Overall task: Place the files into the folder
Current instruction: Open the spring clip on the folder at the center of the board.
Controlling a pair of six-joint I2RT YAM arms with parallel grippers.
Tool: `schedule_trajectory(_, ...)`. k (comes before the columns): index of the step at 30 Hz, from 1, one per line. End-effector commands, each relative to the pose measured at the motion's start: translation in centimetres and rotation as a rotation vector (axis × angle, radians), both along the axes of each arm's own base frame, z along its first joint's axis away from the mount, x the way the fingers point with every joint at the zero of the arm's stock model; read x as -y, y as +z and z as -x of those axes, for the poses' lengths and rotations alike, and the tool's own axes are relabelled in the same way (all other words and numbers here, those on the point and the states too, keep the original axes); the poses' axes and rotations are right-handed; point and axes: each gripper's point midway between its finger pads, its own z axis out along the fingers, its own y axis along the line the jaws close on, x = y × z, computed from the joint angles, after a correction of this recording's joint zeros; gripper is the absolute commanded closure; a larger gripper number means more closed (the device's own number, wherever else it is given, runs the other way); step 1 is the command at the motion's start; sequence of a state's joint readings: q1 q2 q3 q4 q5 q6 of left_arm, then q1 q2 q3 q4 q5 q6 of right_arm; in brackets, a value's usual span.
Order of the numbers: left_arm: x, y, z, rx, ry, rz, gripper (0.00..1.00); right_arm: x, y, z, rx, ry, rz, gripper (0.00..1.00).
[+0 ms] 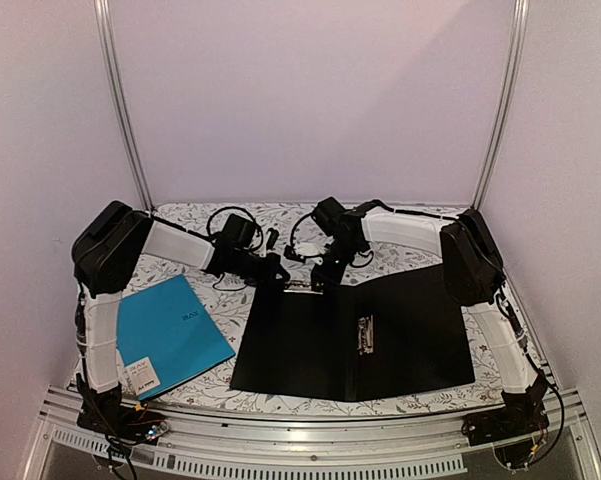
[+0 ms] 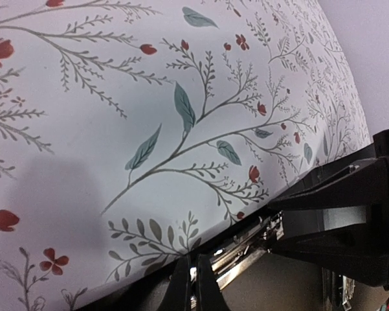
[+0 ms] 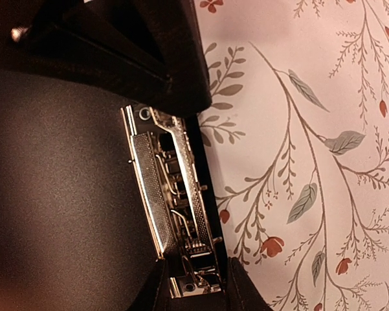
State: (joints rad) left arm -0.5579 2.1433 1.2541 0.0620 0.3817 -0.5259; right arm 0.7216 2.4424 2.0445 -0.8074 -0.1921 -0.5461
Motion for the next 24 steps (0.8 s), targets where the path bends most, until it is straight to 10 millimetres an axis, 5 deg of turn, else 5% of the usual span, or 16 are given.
schedule_trajectory(1,-4.7,-9.8,8.3,-0.322,0.001,-0.283,1.00,4.4,-5.6,0.6,-0.043,-0.110,0.209,0.90)
schedule_trajectory(12,-5.7,-11.1,10.0,-0.349,0.026,-0.315,1.00,4.5,-5.7,0.6,-0.042,-0.115,0.215,0.92)
schedule_trajectory(24,-3.7,-7.9,9.9,-0.299,-0.010,-0.254,1.00,5.0,-5.7,0.2,-0.038,-0.167,0.229,0.96)
